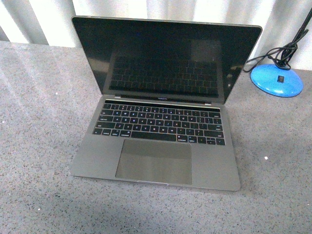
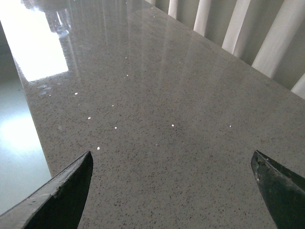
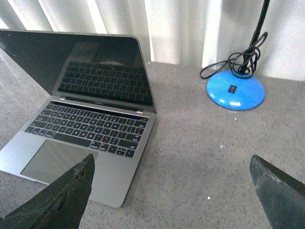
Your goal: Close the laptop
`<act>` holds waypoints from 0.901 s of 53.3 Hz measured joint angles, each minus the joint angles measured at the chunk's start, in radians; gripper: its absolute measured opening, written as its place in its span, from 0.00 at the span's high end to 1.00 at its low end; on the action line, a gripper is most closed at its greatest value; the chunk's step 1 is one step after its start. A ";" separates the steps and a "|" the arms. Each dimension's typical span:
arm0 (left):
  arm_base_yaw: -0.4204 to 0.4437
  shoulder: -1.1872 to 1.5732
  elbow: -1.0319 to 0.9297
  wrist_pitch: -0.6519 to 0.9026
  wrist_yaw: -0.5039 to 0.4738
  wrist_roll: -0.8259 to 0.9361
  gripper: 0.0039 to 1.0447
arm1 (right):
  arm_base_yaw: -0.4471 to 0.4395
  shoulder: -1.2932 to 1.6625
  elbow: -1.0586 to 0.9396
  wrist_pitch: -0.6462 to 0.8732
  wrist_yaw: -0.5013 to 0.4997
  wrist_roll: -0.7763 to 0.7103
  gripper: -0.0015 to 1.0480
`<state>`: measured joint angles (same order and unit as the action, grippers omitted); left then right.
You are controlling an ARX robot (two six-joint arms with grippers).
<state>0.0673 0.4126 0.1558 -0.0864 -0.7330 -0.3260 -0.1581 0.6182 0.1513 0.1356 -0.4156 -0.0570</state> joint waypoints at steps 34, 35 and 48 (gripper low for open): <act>-0.048 0.843 0.385 0.577 0.551 0.402 0.06 | 0.270 0.808 0.519 0.193 0.143 -0.248 0.10; -0.052 0.861 0.402 0.577 0.563 0.412 0.06 | 0.272 0.823 0.536 0.189 0.146 -0.254 0.10; -0.097 1.086 0.626 0.573 0.608 0.535 0.06 | 0.288 0.969 0.733 0.117 0.147 -0.350 0.10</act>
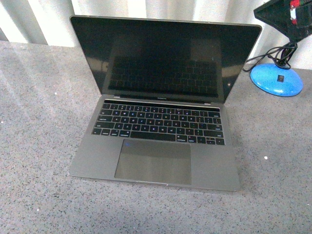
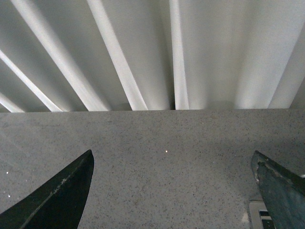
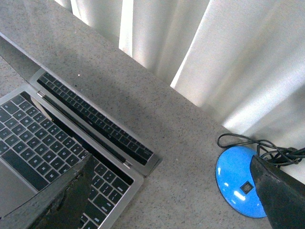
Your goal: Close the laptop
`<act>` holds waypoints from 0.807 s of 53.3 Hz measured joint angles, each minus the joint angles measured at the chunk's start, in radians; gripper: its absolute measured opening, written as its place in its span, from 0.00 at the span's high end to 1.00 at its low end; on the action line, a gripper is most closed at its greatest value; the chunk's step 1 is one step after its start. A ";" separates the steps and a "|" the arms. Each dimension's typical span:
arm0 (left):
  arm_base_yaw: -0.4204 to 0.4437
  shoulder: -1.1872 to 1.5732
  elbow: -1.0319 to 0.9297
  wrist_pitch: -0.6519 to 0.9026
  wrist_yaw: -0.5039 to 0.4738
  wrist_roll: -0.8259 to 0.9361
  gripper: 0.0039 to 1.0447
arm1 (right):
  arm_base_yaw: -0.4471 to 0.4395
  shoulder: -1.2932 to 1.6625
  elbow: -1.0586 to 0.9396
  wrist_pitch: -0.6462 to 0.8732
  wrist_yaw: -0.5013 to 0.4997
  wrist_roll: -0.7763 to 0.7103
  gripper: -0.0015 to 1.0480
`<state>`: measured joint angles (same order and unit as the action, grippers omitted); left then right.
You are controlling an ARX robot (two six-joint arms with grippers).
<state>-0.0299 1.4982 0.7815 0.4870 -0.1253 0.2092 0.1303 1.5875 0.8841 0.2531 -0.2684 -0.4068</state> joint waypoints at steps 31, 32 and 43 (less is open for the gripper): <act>-0.093 0.187 0.222 -0.074 0.062 0.131 0.63 | 0.082 0.076 0.140 -0.066 -0.040 -0.077 0.59; -0.098 0.190 0.226 -0.074 0.061 0.134 0.67 | 0.082 0.076 0.142 -0.068 -0.040 -0.079 0.60; -0.146 0.223 0.241 -0.089 0.058 0.139 0.97 | 0.072 0.116 0.174 -0.078 -0.045 -0.095 0.96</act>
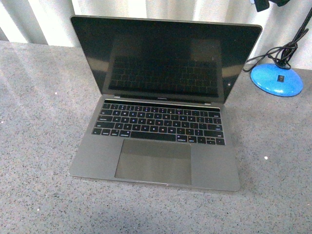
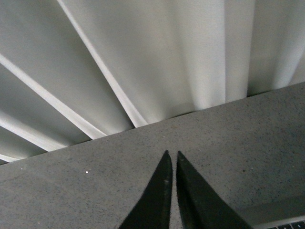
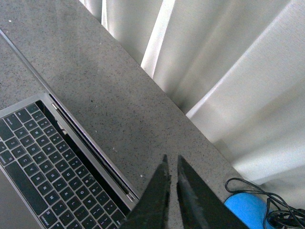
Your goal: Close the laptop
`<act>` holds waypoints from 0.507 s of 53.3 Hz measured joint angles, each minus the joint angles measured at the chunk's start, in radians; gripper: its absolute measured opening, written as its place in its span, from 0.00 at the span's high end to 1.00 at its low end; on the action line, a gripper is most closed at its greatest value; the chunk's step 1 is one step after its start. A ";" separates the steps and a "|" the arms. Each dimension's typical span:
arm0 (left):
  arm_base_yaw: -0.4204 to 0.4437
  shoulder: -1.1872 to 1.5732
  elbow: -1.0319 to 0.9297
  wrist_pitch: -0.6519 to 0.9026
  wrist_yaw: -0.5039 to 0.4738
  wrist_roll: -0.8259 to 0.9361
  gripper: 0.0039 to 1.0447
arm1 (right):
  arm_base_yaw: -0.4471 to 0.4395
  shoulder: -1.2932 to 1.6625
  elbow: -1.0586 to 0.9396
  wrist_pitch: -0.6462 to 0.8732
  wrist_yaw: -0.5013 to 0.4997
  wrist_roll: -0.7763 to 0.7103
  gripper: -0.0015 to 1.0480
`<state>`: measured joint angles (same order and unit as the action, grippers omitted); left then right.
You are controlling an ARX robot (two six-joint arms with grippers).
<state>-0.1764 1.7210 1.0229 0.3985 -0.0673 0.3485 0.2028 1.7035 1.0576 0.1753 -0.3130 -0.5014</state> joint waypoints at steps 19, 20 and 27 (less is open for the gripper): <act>-0.093 0.045 0.024 -0.016 0.042 0.003 0.97 | -0.015 0.027 0.008 -0.005 -0.028 -0.009 0.99; -0.095 0.047 0.026 -0.018 0.043 0.005 0.97 | -0.015 0.027 0.008 -0.007 -0.028 -0.010 0.99; -0.112 0.068 0.034 -0.031 0.045 0.015 0.97 | -0.014 0.032 0.008 -0.010 -0.034 -0.010 0.99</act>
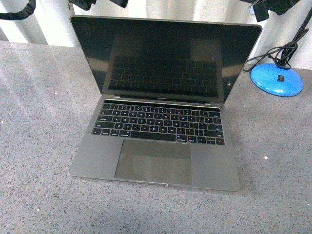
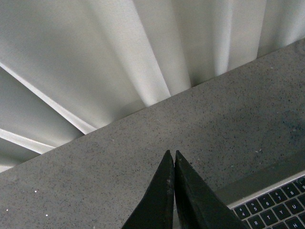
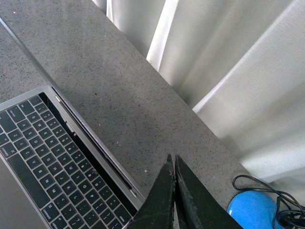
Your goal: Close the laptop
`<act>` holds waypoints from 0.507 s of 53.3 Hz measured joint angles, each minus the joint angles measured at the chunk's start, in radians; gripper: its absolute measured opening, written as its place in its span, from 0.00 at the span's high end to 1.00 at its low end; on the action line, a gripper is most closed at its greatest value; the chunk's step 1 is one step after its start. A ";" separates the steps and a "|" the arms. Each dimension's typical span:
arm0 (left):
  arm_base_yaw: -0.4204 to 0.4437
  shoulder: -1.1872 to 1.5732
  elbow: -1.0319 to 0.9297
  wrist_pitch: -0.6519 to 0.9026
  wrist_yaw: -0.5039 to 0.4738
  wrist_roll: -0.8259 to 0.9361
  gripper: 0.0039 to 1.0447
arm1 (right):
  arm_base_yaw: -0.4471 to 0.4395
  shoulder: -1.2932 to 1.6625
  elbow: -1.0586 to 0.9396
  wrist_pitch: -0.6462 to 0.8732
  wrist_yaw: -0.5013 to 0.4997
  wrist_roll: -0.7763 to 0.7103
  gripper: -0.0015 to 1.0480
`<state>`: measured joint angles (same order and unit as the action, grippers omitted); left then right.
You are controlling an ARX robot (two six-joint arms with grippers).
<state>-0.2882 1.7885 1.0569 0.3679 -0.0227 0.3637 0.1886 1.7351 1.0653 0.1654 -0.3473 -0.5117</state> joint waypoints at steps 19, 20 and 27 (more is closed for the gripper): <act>-0.011 0.048 0.021 -0.010 0.010 0.019 0.97 | -0.001 0.039 0.000 0.010 -0.022 0.004 0.99; -0.011 0.048 0.023 -0.011 0.012 0.020 0.97 | -0.002 0.041 0.000 0.011 -0.023 0.004 0.99; -0.013 0.049 0.029 -0.024 0.026 0.019 0.97 | -0.006 0.060 0.000 0.019 -0.030 0.011 0.99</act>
<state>-0.3016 1.8374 1.0855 0.3439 0.0029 0.3832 0.1825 1.7954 1.0653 0.1848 -0.3771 -0.5007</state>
